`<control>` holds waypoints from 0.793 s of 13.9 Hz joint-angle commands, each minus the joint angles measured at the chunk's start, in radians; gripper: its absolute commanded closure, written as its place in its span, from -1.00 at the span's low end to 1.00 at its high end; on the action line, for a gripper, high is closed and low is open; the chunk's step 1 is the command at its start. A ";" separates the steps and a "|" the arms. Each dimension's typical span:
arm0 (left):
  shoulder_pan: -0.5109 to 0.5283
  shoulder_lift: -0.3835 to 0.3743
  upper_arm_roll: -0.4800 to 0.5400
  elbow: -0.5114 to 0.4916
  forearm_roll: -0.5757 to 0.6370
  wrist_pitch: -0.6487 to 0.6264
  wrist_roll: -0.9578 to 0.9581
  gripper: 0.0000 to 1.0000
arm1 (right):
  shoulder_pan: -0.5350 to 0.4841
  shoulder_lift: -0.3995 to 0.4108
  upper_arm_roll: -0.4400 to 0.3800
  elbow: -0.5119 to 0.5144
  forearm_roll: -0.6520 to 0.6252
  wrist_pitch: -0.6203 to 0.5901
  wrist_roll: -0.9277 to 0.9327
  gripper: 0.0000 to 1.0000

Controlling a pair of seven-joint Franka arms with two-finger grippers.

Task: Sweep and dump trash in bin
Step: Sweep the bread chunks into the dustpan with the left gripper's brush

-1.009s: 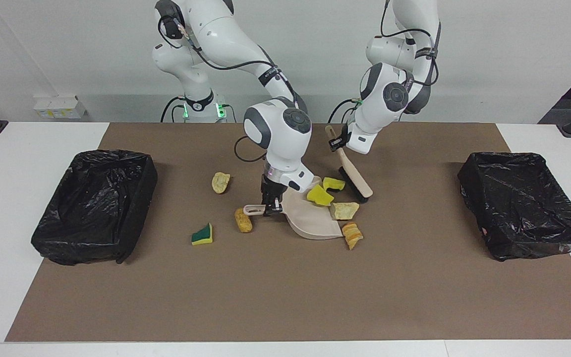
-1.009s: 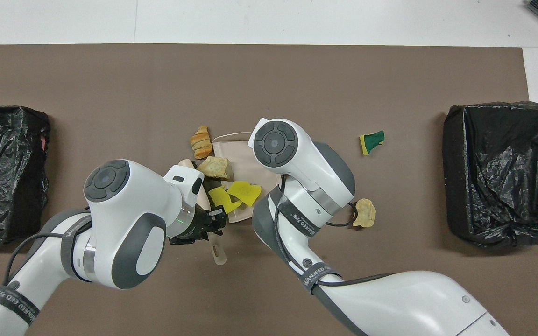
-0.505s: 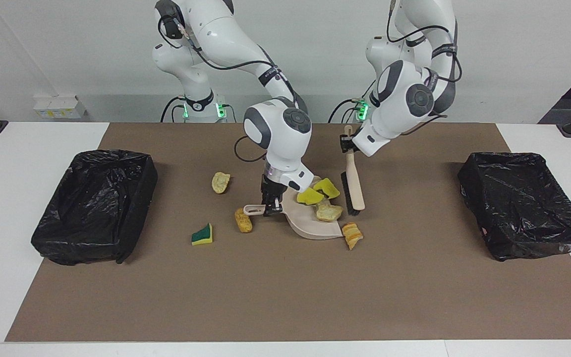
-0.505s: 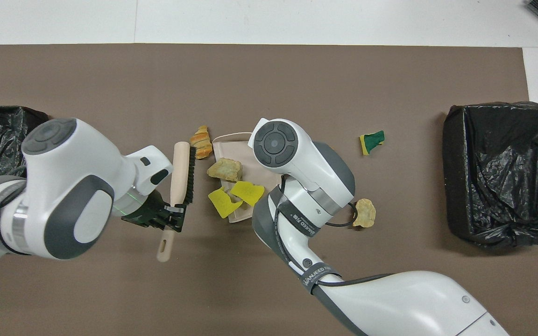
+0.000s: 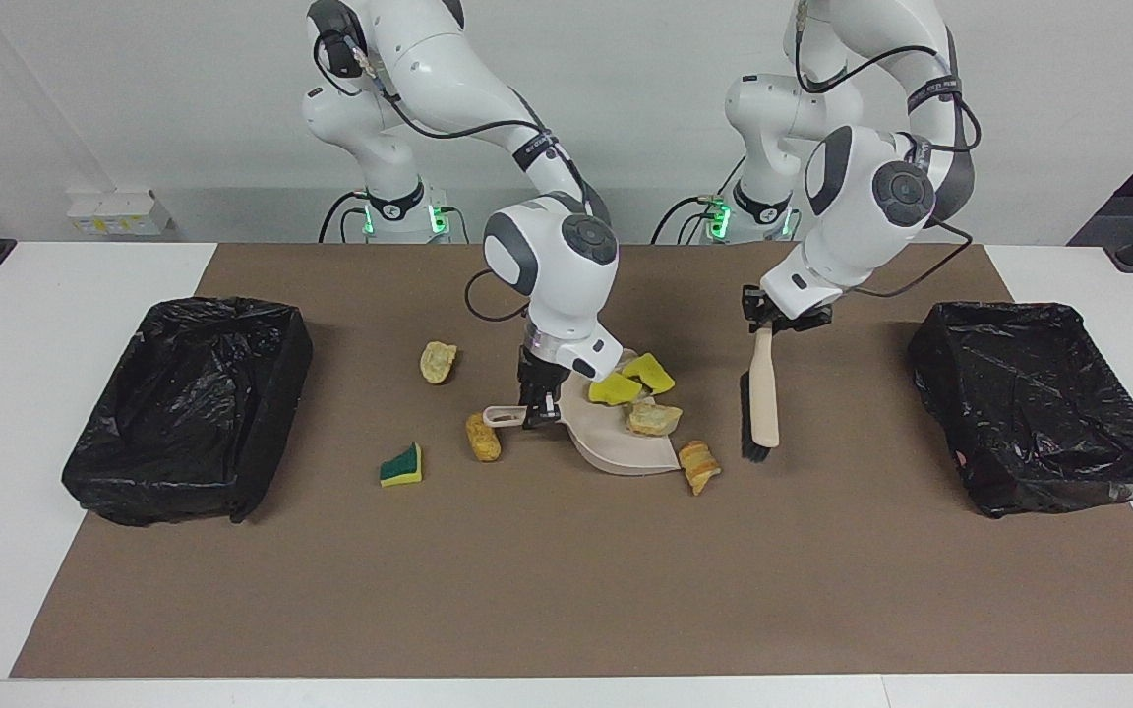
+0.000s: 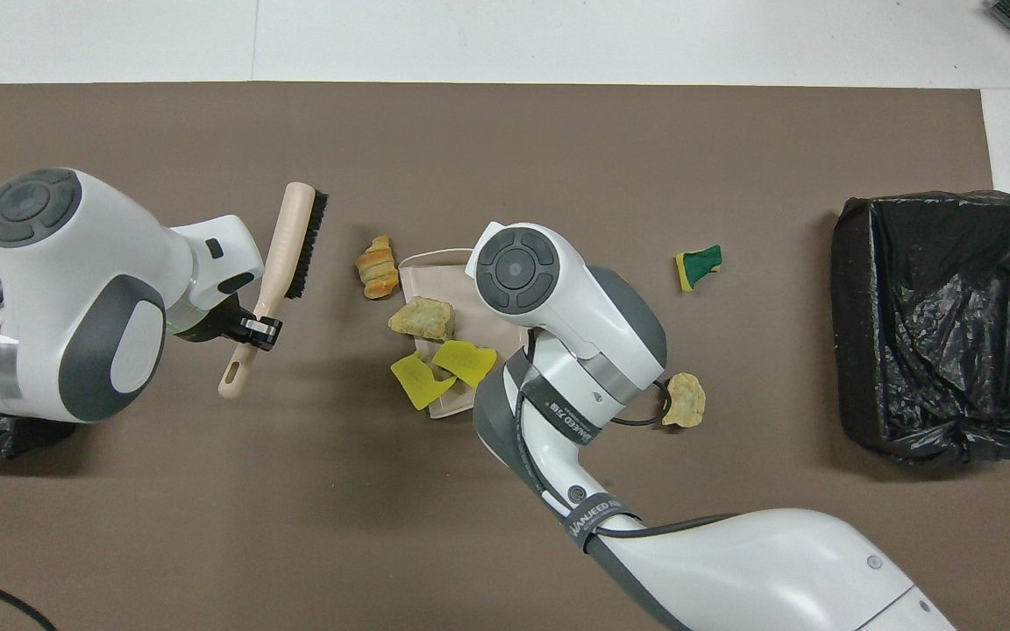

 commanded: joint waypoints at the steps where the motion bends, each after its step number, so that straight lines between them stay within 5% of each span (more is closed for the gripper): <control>1: 0.004 0.137 -0.013 0.127 0.076 -0.011 0.051 1.00 | -0.003 -0.021 0.006 -0.029 -0.013 -0.005 -0.023 1.00; 7: -0.055 0.131 -0.014 0.051 0.097 -0.029 0.128 1.00 | -0.003 -0.020 0.006 -0.029 -0.007 -0.005 -0.022 1.00; 11: -0.065 0.104 -0.017 0.040 0.091 -0.227 0.073 1.00 | -0.003 -0.021 0.006 -0.029 -0.007 -0.010 -0.014 1.00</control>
